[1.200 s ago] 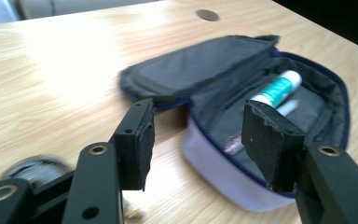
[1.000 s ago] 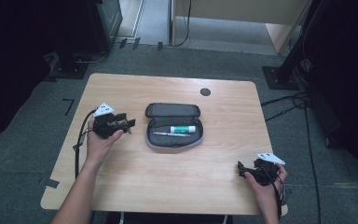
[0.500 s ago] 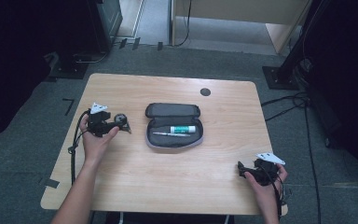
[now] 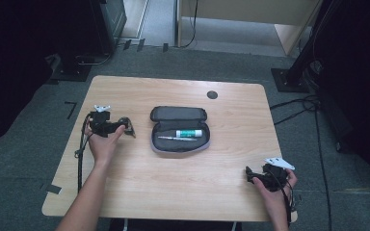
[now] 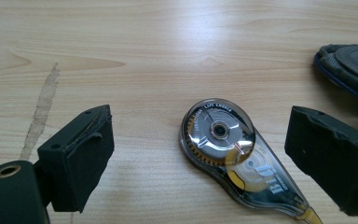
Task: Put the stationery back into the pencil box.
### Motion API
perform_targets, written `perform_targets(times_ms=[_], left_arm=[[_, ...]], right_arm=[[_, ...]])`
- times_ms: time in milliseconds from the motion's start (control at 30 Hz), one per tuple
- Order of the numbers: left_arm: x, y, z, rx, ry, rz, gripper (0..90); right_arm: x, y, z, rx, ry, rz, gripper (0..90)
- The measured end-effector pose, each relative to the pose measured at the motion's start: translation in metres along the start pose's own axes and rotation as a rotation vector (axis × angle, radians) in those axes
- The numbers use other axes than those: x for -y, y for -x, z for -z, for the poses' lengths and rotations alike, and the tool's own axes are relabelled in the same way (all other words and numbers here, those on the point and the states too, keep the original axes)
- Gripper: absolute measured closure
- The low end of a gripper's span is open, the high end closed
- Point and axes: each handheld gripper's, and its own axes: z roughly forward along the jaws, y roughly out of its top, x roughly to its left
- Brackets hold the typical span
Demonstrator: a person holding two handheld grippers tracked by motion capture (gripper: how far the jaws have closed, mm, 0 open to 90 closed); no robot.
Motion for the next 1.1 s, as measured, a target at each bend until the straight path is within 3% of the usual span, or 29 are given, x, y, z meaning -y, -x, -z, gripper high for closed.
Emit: perform_targets(times_ms=[233,567,600,800,933,1100], left_arm=[[0.0,0.004,-0.011,-0.034,-0.015,0.005,8.5],[0.0,0.022,-0.02,-0.069,-0.043,-0.049,10.0],[0.0,0.023,-0.021,-0.067,-0.041,-0.052,14.3],[0.001,0.027,-0.028,-0.073,-0.074,-0.089,16.6],[0.004,0.03,-0.031,-0.079,-0.066,-0.133,31.3],[0.005,0.029,-0.03,-0.057,-0.063,-0.187,38.0]], right_arm=[[0.0,0.0,0.0,-0.003,-0.001,0.002,3.1],[0.0,0.0,0.0,-0.003,-0.001,0.002,3.1],[0.0,0.0,0.0,-0.003,-0.001,0.002,3.1],[0.0,0.0,0.0,-0.003,-0.001,0.003,3.1],[0.0,0.0,0.0,-0.003,-0.001,0.002,3.1],[0.0,0.0,0.0,-0.003,-0.002,0.001,3.2]])
